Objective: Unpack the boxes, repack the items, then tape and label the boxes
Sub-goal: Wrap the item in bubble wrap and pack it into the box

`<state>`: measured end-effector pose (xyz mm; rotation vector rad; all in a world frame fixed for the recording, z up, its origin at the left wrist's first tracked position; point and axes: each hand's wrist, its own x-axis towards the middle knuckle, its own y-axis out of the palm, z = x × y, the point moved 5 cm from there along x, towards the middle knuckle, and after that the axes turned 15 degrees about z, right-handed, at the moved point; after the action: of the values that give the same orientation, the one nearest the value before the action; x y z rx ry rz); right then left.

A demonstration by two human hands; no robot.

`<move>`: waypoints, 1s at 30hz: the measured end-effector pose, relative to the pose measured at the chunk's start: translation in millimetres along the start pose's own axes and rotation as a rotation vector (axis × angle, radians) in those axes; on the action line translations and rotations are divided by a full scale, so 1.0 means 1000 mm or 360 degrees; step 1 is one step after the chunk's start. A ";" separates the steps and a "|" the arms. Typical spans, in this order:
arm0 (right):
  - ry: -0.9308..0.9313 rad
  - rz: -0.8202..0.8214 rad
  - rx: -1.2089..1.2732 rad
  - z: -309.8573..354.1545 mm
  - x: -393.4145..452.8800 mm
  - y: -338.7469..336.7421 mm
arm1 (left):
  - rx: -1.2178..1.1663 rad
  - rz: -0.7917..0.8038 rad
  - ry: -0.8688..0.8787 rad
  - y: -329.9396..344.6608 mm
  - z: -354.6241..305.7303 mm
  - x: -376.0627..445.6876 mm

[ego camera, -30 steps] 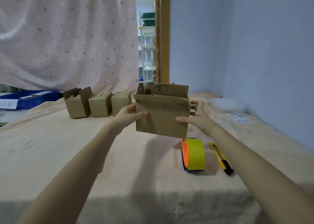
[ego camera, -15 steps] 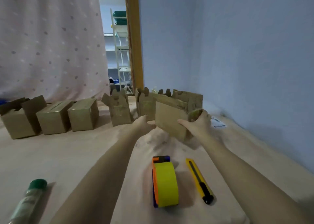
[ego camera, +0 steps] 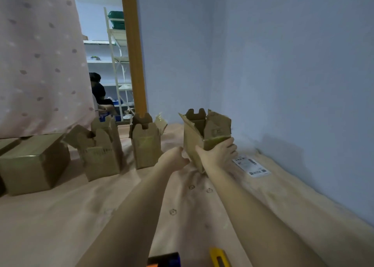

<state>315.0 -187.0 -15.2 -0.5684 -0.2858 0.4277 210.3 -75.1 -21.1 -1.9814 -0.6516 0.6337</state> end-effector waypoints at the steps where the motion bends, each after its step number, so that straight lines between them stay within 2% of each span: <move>1: 0.0015 0.0008 -0.0012 0.003 0.007 0.010 | 0.0030 0.0025 0.0005 0.004 0.003 0.011; 6: 0.0032 0.0014 -0.0047 0.015 0.038 0.045 | -0.0054 -0.0073 -0.0109 0.011 0.016 0.053; 11: 0.0067 0.0061 -0.0022 0.020 0.059 0.076 | -0.0107 0.0045 0.0011 0.019 0.021 0.087; 15: 0.0061 0.0116 -0.0045 0.022 0.061 0.097 | -0.0203 -0.0119 0.0023 0.014 0.029 0.094; 20: 0.0045 0.0204 -0.0010 0.023 0.067 0.106 | -0.0349 -0.0017 0.0190 0.014 0.034 0.109; 25: -0.0129 0.0292 -0.0073 0.013 0.071 0.106 | -0.0578 -0.0111 0.0019 0.013 0.040 0.118; 30: -0.0290 0.0437 -0.0055 0.006 0.071 0.101 | -0.0421 -0.0118 -0.0113 0.017 0.040 0.113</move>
<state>343.8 -74.6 -57.7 -0.6057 -0.3916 0.7435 269.2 17.2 -72.8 -2.1732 -0.8864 0.5994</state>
